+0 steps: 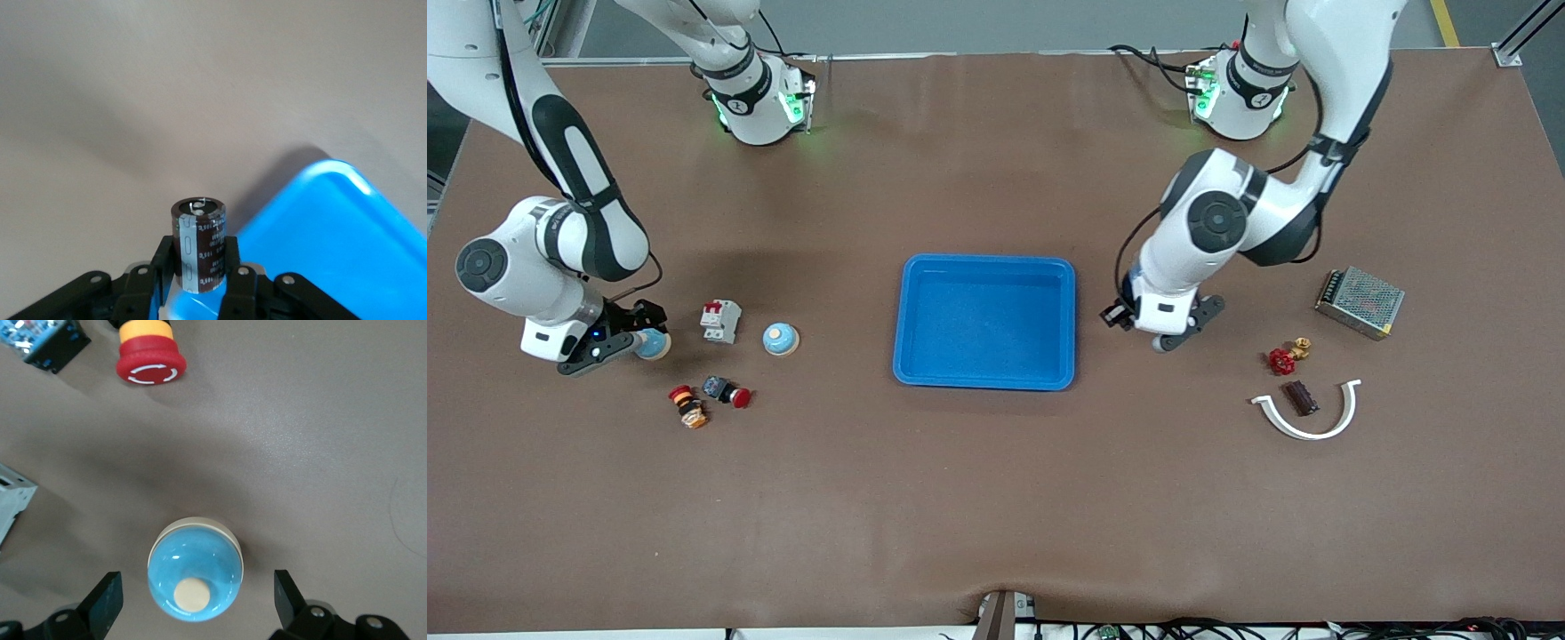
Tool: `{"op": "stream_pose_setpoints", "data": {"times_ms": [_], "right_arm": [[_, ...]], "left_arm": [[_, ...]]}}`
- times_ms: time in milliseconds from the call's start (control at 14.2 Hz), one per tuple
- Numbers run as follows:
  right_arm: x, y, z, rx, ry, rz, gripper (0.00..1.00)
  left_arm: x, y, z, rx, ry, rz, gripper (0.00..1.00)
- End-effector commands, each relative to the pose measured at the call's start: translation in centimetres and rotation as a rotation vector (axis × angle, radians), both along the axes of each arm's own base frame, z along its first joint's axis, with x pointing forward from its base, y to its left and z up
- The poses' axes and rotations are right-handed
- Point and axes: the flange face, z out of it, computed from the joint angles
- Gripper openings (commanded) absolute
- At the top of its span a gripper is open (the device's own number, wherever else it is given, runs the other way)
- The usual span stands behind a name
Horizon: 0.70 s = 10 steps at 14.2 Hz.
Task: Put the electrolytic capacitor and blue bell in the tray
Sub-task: 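Carry the capacitor to the tray while the right gripper grasps the bell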
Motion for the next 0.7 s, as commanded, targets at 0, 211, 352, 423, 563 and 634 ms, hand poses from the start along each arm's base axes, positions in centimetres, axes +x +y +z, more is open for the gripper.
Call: {"op": "stream_pose_setpoints", "data": {"times_ms": [0,211,352,423,563,634], "right_arm": [[-0.1,-0.7,-0.7,-0.005,-0.003,0.007,1.0],[-0.1,-0.7,-0.9,-0.005,-0.003,0.007,1.0],[0.0,-0.6,-1.4,-0.003,0.005,0.008,1.0],[0.0,-0.7,-1.5,-0.005,0.004,0.007,1.0],[0.0,-0.6,-2.0,-0.005,0.004,0.009,1.0],[0.0,-0.7,-2.0,-0.004,0.003,0.008,1.0]], "left_arm": [[1.0,-4.7,-0.9,-0.027,0.048,0.122,0.0],[0.1,-8.3,-2.1,-0.03,0.078,0.183,0.0],[-0.9,-9.4,-3.2,-0.018,0.104,0.227,0.0],[-1.5,-10.1,-3.9,-0.009,0.12,0.249,0.0],[-2.3,-10.8,-5.0,0.013,0.14,0.299,0.0],[-2.5,-10.9,-5.7,0.028,0.148,0.331,0.0]]}}
